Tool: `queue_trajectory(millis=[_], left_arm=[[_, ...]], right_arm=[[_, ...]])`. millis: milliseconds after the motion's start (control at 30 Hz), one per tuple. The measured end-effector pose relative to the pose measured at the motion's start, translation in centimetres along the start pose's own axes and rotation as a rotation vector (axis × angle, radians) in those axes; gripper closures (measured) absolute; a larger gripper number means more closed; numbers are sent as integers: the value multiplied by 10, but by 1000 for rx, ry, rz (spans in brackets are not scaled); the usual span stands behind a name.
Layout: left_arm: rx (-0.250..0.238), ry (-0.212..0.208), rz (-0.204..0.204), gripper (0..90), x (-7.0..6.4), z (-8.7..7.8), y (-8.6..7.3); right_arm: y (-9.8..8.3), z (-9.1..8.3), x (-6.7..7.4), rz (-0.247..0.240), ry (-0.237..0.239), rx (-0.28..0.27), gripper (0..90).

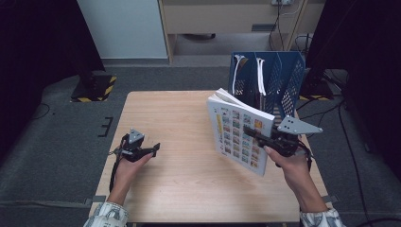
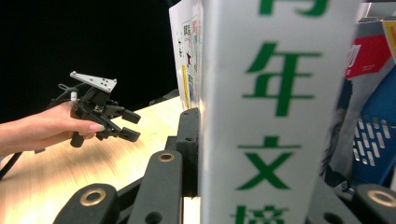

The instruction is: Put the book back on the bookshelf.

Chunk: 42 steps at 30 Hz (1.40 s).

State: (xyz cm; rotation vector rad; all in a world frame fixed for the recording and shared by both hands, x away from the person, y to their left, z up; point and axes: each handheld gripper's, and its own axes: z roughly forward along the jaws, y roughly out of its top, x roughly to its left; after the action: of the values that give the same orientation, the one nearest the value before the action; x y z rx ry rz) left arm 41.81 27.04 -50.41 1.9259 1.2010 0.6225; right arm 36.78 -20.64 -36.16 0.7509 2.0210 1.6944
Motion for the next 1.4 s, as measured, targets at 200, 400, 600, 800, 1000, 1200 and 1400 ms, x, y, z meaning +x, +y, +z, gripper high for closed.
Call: queue_trajectory(millis=[200, 400, 600, 800, 1000, 1200, 1400], left_arm=[[7, -6, 1, 199, 0, 1, 0], [26, 11, -3, 132, -2, 4, -1], [36, 9, -6, 129, -1, 5, -2], [37, 10, 0, 129, -1, 6, -2], [39, 10, 3, 130, -1, 6, -3], [43, 10, 8, 130, -2, 6, -3], [46, 10, 11, 130, -2, 7, -3]], right_arm=[[-1, -6, -3, 10, -7, -5, 741], [-3, -14, -3, 11, -11, -3, 741], [-4, -20, -4, 12, -18, 3, 741], [-4, -26, -6, 11, -28, -7, 741], [-4, -33, -9, 16, -37, -9, 741], [-6, -40, -10, 16, -45, -7, 741], [-7, -46, -10, 14, -53, -7, 741]])
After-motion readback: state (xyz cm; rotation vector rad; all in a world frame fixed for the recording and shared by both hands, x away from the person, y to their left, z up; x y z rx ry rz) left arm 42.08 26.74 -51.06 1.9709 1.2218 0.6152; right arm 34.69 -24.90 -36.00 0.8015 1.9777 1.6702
